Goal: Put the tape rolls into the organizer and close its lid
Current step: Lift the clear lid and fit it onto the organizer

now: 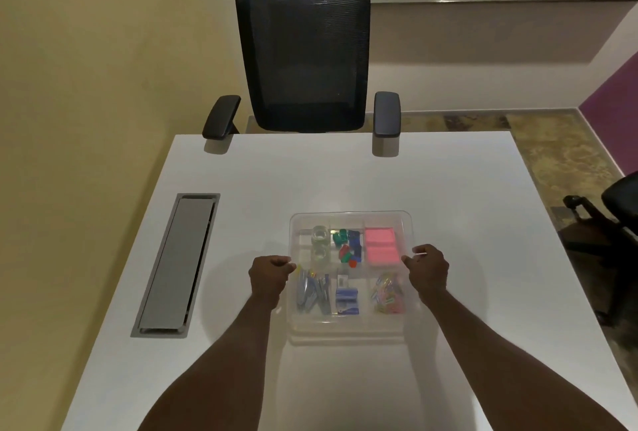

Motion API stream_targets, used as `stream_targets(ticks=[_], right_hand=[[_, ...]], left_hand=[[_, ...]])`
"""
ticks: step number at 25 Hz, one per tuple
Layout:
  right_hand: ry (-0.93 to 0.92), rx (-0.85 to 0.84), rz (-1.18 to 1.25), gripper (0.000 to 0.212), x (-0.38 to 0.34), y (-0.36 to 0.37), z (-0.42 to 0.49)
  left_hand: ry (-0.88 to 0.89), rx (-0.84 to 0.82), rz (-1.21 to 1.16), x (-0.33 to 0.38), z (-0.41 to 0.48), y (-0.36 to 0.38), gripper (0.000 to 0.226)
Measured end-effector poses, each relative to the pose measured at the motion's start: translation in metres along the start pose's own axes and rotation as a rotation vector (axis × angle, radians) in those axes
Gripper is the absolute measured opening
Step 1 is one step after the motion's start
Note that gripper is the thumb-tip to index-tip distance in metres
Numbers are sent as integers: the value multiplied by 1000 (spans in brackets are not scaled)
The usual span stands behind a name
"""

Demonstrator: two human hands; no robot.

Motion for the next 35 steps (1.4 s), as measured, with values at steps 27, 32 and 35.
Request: stream_targets(ticks=[27,32,35], right_hand=[[-2,-118,-182,34,3,19,22],[0,-100,-140,29,5,17,25],[18,-107,-145,27,10,16,29]], left_hand=[[-59,177,103,1,21,26,22],[-65,158,99,-1,24,25,20],[-56,144,113,-3,27,24,17]])
Point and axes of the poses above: each hand's wrist, its own z-axis towards the middle knuckle, its own y-axis out of the palm, x = y × z, the point moved 1 cm from there along z, towards the middle knuckle, and after that the axes turned 8 degrees about -y, right-handed, at the moved point
